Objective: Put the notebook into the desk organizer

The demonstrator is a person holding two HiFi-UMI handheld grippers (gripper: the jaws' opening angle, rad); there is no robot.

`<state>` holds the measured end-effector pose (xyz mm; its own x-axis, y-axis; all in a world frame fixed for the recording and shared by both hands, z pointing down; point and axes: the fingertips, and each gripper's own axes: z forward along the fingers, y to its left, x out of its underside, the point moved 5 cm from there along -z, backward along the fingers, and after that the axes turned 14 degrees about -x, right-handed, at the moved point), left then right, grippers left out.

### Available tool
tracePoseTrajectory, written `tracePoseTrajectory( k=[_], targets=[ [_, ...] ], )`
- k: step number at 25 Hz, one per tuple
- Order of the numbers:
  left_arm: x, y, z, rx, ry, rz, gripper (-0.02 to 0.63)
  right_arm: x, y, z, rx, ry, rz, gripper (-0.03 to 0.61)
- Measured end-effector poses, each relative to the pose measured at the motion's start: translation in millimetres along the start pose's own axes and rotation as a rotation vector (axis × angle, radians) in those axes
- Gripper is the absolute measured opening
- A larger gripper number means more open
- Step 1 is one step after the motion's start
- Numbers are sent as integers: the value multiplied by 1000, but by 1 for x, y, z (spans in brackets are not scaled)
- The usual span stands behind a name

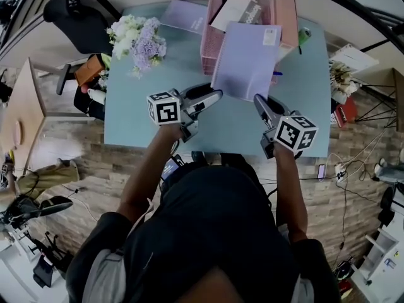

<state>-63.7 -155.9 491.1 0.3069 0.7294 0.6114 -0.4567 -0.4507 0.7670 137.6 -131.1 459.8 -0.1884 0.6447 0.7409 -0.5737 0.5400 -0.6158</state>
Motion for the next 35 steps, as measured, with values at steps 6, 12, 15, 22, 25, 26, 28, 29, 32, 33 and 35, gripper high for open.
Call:
tracePoseTrajectory(
  k=[6, 12, 15, 22, 25, 26, 28, 29, 32, 33, 35],
  targets=[
    [6, 5, 5, 7, 24, -44, 335, 3, -16, -12, -84, -83, 185, 38],
    [10, 24, 14, -36, -3, -134, 349, 11, -15, -10, -138, -59, 234, 34],
    [5, 35, 18, -86, -6, -106, 383, 16, -11, -8, -159, -45, 255, 34],
    [6, 26, 15, -322, 104, 241, 158, 24, 10, -5, -102, 23, 132, 34],
    [9, 14, 10, -376, 138, 391, 156, 28, 22, -1, -94, 69, 71, 34],
    [11, 11, 7, -384, 146, 419, 156, 30, 25, 0, -92, 80, 60, 35],
    [15, 7, 1, -394, 154, 450, 156, 34, 29, 0, -92, 93, 53, 35],
    [17, 5, -2, -398, 157, 458, 156, 37, 32, -1, -93, 98, 54, 35],
    [26, 2, -11, -406, 168, 477, 156, 46, 40, -4, -89, 110, 49, 35],
    [29, 1, -13, -409, 171, 485, 156, 49, 42, -5, -88, 114, 47, 35],
    [36, -2, -17, -414, 176, 503, 156, 57, 46, -6, -84, 121, 45, 35]
  ],
)
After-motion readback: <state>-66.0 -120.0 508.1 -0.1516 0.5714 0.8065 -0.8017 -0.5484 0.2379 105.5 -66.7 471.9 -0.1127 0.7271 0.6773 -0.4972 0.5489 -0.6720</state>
